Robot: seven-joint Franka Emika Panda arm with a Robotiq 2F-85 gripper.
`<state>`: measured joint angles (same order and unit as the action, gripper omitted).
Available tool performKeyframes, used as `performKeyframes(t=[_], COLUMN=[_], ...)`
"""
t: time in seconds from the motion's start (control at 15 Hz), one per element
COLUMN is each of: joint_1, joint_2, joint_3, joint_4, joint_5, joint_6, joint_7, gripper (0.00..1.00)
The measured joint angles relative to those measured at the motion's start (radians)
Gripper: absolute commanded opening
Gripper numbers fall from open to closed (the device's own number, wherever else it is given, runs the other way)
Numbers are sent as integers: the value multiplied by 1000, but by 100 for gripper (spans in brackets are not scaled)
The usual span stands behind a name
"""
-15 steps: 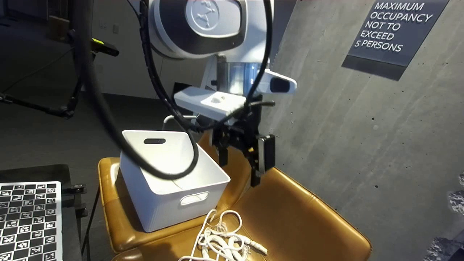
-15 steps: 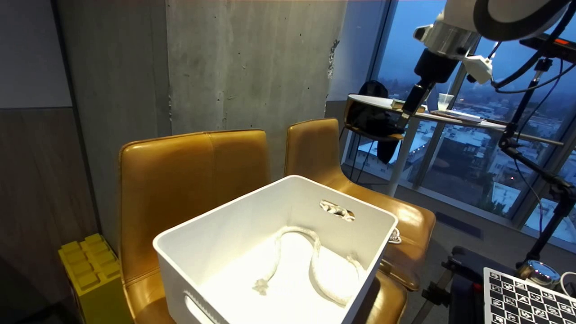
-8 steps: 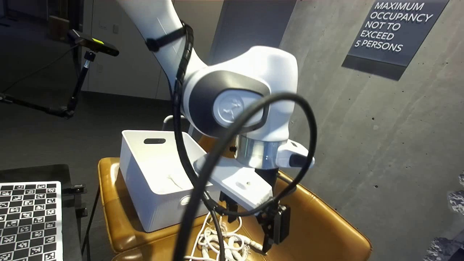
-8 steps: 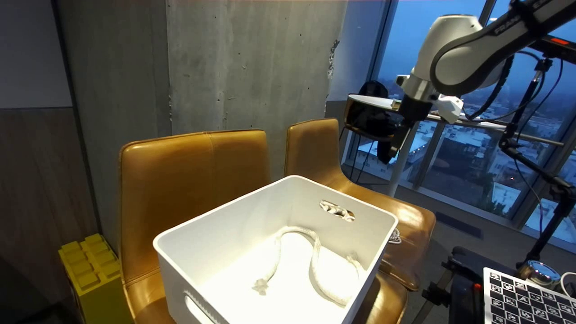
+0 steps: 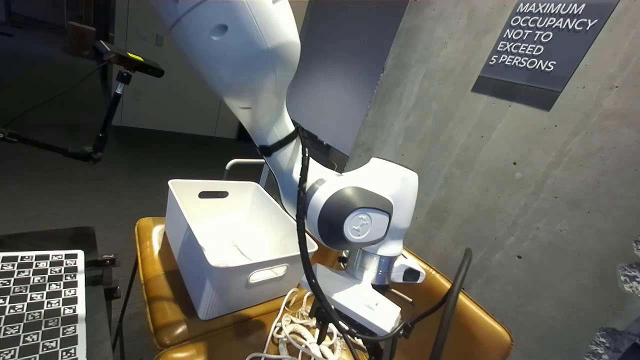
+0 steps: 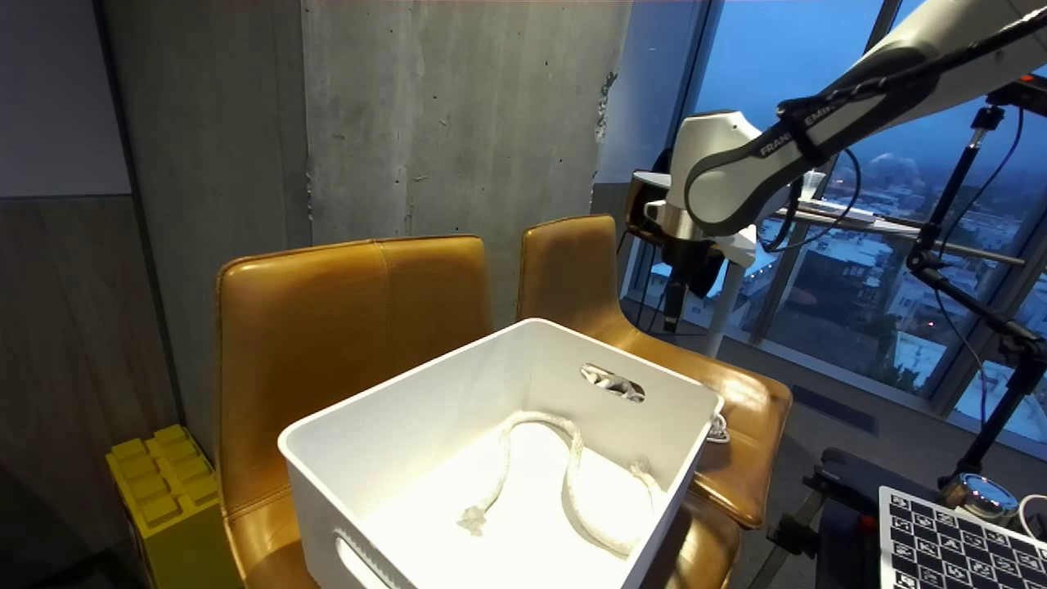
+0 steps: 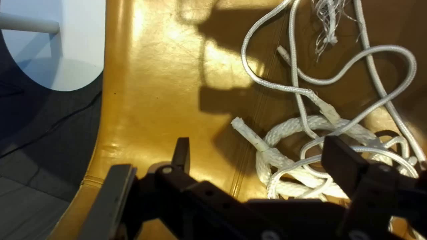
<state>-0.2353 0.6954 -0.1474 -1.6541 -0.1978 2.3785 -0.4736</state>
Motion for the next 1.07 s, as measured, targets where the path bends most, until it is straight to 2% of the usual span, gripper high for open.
performKeyframes(t=[0.2, 0.53, 1.07], joint_1=[0, 4, -6], joint_2=[119, 291, 475], joint_3=[13, 17, 29], joint_4=[136, 334, 559], joint_5=[-21, -65, -67], joint_6=[-77, -140, -206], joint_7=[-45, -51, -162], gripper=[100, 100, 100])
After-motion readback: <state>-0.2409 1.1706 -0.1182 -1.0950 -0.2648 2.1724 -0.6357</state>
